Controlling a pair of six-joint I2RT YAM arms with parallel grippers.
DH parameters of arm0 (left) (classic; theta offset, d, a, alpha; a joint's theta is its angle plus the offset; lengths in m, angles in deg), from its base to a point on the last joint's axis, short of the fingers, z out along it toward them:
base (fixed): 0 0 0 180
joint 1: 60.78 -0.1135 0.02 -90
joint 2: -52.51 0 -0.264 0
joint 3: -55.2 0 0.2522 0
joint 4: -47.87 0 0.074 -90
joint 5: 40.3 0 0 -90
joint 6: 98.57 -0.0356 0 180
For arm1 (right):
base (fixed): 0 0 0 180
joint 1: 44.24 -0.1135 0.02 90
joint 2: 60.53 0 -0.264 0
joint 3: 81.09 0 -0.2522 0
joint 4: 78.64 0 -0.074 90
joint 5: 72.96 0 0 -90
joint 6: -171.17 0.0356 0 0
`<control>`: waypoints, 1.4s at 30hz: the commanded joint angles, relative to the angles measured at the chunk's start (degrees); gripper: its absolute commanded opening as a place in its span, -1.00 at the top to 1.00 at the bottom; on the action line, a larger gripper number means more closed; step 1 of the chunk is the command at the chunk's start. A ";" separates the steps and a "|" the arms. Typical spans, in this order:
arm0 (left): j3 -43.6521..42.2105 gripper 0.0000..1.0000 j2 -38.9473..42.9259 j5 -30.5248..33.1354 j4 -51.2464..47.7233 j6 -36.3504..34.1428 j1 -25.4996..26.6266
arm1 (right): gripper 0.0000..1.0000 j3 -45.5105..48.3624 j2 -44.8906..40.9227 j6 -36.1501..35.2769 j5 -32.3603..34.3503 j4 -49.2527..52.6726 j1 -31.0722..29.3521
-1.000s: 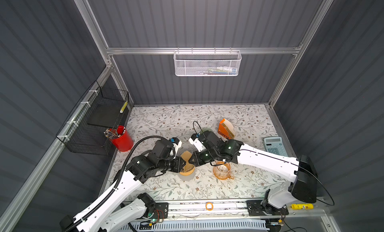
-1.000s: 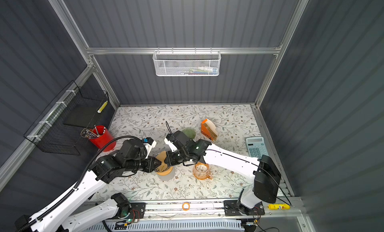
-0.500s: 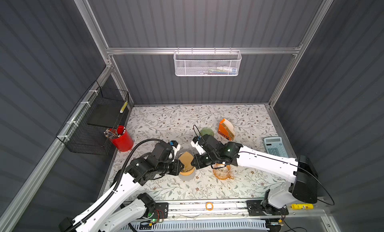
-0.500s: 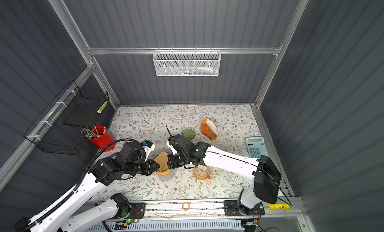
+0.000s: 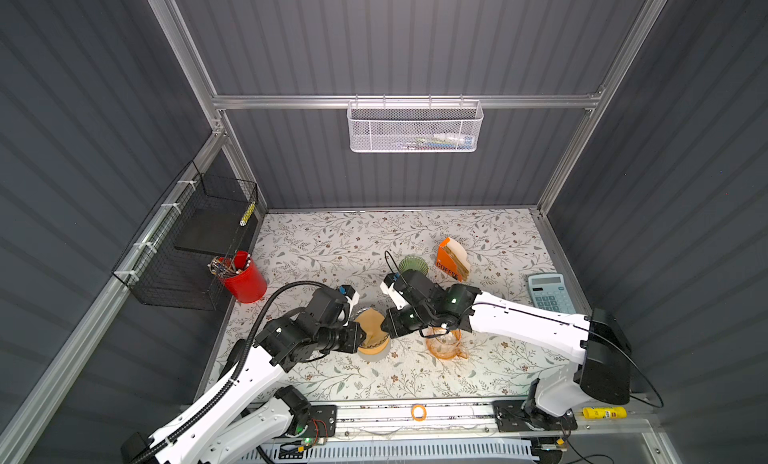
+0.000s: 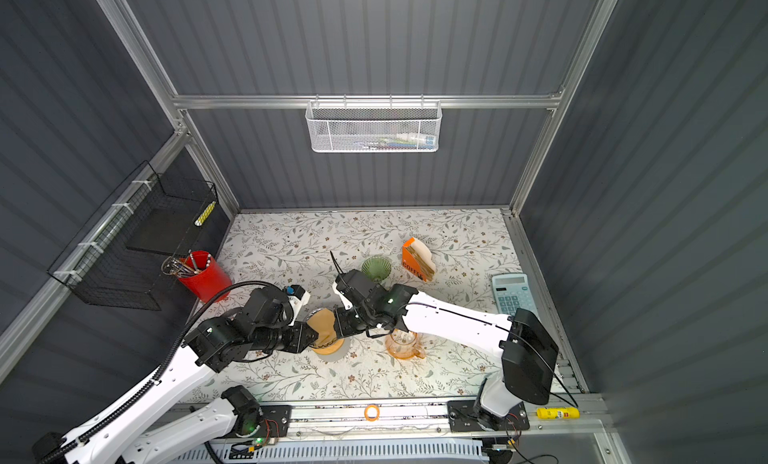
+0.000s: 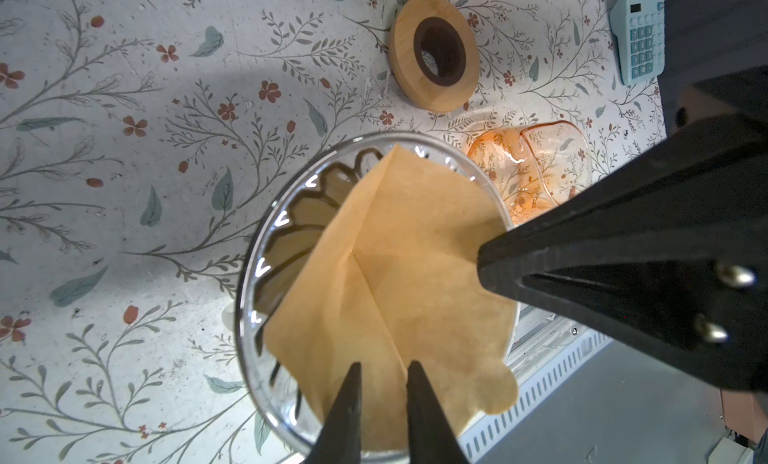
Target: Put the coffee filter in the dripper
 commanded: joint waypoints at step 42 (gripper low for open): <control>7.36 0.58 -2.18 6.65 -2.07 -0.71 0.03 | 0.94 -7.32 2.29 -4.48 4.62 6.00 -0.33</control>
